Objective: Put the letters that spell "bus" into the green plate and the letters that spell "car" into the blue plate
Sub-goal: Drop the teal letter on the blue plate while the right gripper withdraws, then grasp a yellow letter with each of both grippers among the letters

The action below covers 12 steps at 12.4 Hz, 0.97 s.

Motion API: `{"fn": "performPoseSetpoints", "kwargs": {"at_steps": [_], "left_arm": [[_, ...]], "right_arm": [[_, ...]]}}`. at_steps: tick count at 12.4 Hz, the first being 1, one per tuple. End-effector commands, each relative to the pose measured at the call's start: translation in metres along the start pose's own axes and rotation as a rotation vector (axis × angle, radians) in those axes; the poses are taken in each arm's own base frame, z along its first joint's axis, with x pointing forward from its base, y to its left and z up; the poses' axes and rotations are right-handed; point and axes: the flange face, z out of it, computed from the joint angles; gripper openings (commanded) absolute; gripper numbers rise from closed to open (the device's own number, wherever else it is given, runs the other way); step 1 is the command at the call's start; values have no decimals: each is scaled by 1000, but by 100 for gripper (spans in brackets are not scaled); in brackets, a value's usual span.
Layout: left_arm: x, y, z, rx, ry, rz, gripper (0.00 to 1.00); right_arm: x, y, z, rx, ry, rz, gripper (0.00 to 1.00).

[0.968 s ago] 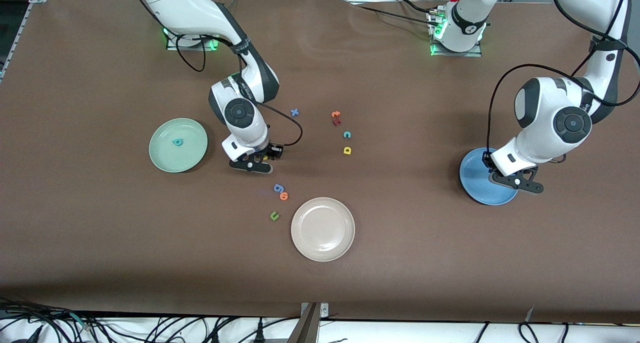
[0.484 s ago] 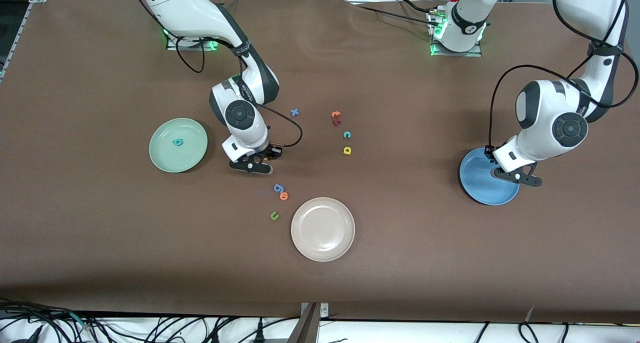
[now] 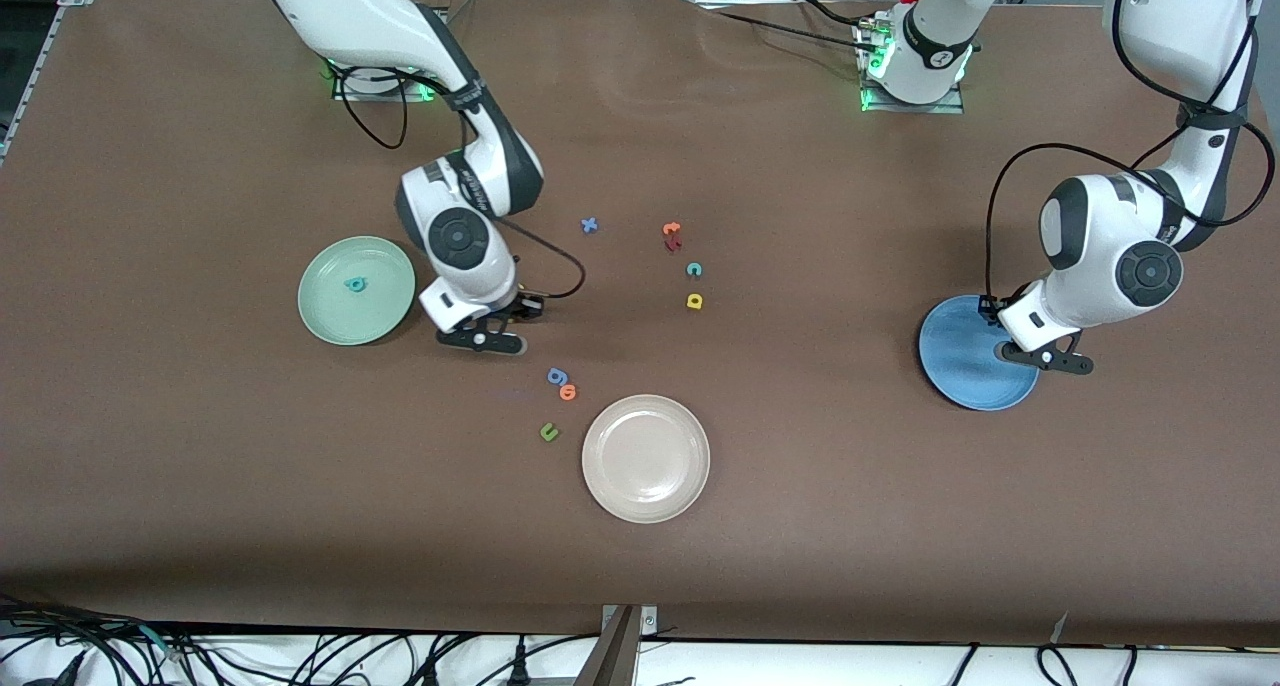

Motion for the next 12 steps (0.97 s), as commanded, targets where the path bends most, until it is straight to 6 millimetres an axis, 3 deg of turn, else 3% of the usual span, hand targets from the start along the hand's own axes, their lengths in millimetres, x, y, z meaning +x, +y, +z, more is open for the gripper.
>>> {"fn": "performPoseSetpoints", "kwargs": {"at_steps": [1,3,4,5,6,7,8,9,10,12], "left_arm": [[4,-6,7,-48,20,-49,9],[6,-7,6,-45,33,-57,27],[6,-8,6,-43,38,-57,44],[7,-9,4,-41,42,-56,56],[7,-9,0,-38,49,-53,57],[9,-5,-12,-34,64,-37,58],[13,10,-31,-31,91,-11,58],[17,28,-48,-29,105,17,58],[21,45,-61,-29,115,42,61],[26,82,-76,-39,133,50,63]], "right_arm": [[8,67,-33,-41,-59,-78,12],[21,135,-34,-75,-132,-128,12],[21,158,-29,-80,-173,-144,12],[14,165,-12,-90,-199,-137,13],[12,172,12,-98,-198,-128,14],[12,183,23,-95,-191,-119,16],[10,188,32,-97,-201,-112,37],[11,187,31,-97,-204,-106,83],[11,185,29,-95,-203,-103,100],[12,175,10,-87,-200,-99,100]]}}
